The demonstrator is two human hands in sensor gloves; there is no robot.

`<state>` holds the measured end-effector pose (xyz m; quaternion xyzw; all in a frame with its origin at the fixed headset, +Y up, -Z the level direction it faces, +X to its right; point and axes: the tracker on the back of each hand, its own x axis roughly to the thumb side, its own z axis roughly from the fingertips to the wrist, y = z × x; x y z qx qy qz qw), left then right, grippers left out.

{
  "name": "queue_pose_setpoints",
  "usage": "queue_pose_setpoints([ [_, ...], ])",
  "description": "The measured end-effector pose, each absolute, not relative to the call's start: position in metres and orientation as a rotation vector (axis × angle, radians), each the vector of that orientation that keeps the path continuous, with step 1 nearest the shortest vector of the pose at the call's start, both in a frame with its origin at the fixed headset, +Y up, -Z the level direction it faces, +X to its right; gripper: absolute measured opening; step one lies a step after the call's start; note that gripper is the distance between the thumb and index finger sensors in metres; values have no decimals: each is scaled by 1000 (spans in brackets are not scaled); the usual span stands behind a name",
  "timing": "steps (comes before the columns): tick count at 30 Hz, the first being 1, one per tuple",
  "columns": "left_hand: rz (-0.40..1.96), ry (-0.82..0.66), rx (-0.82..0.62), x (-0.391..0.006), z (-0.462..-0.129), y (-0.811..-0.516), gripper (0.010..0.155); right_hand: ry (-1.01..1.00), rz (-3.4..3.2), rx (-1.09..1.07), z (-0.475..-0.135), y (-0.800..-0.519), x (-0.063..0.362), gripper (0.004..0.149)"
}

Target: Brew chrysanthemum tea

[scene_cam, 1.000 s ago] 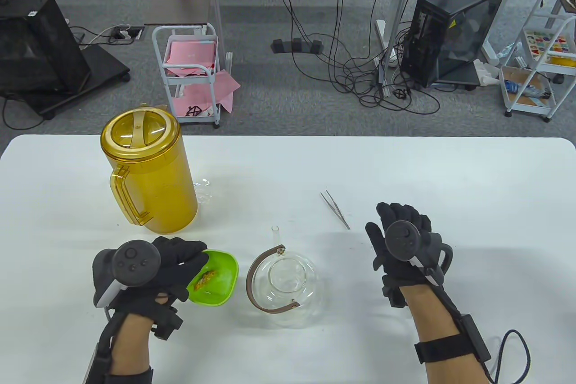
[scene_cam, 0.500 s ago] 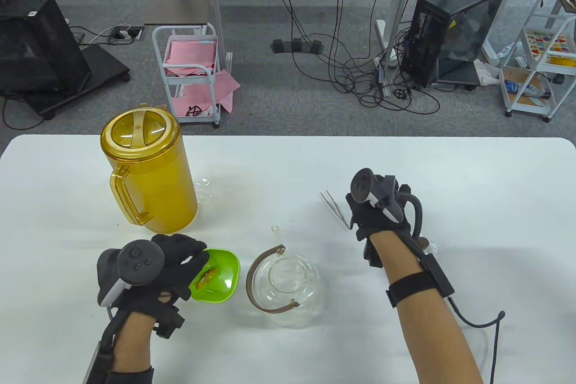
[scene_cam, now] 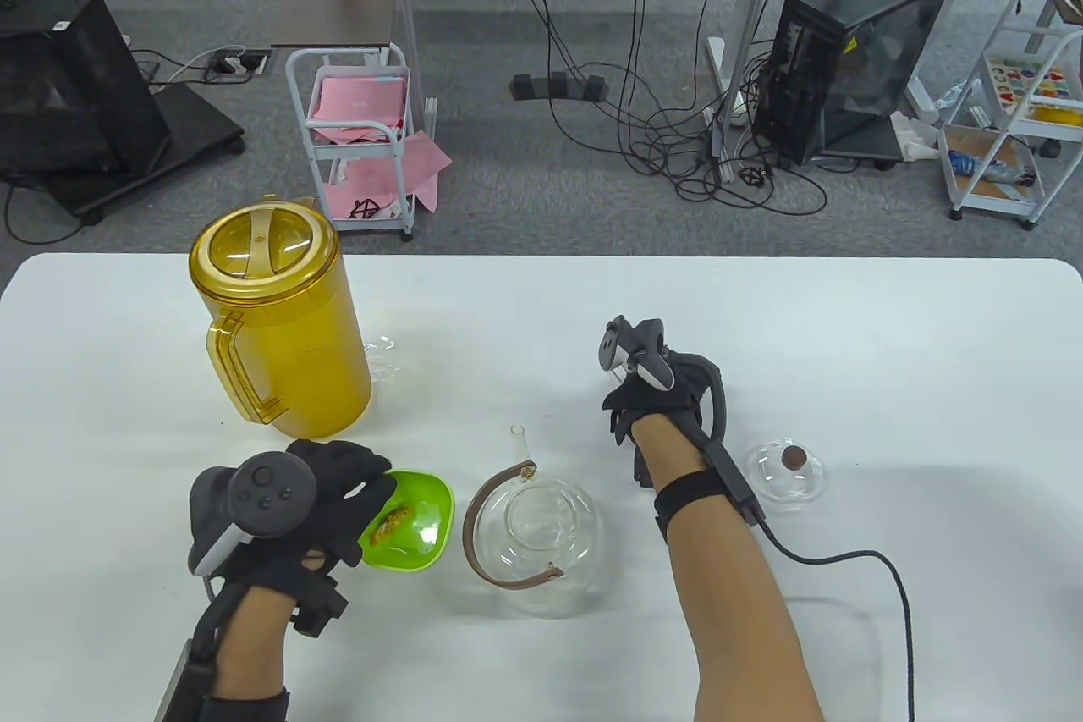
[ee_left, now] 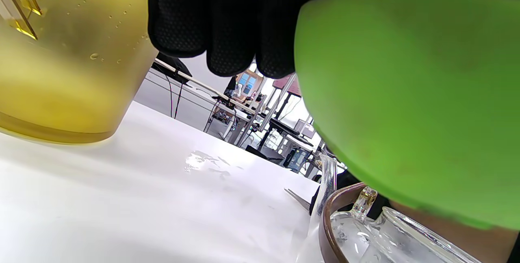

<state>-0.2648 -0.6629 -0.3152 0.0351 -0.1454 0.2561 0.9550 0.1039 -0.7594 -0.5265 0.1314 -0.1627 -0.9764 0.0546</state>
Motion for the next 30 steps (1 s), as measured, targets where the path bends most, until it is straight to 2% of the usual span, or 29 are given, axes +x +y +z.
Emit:
queue_pose_setpoints([
  [5, 519, -300, 75, -265, -315, -664, 39, -460, -2985, 355, -522, -757, 107, 49],
  [7, 515, -303, 71, -264, -315, -664, 39, -354, -3073, 368, -516, -748, 110, 49],
  [8, 513, -303, 70, -264, -315, -664, 39, -230, -3074, 328, -513, -741, 111, 48],
  [11, 513, -300, 65, -264, -316, -666, 39, -40, -3155, 209, -500, -713, 106, 48],
  [12, 513, -297, 60, -265, -317, -667, 39, 38, -3222, 157, -492, -695, 102, 48],
  [15, 510, -294, 47, -264, -319, -670, 39, 200, -3339, 62, -477, -658, 92, 47],
  [19, 507, -288, 39, -263, -320, -674, 40, 314, -3485, -151, -453, -615, 71, 48],
  [25, 505, -273, 34, -266, -321, -675, 40, 292, -3544, -747, -402, -580, 26, 47],
  [27, 508, -266, 32, -267, -321, -676, 40, 168, -3446, -926, -383, -575, 12, 47],
  [30, 506, -256, 28, -269, -322, -677, 40, 16, -3372, -1076, -360, -574, -1, 47],
])
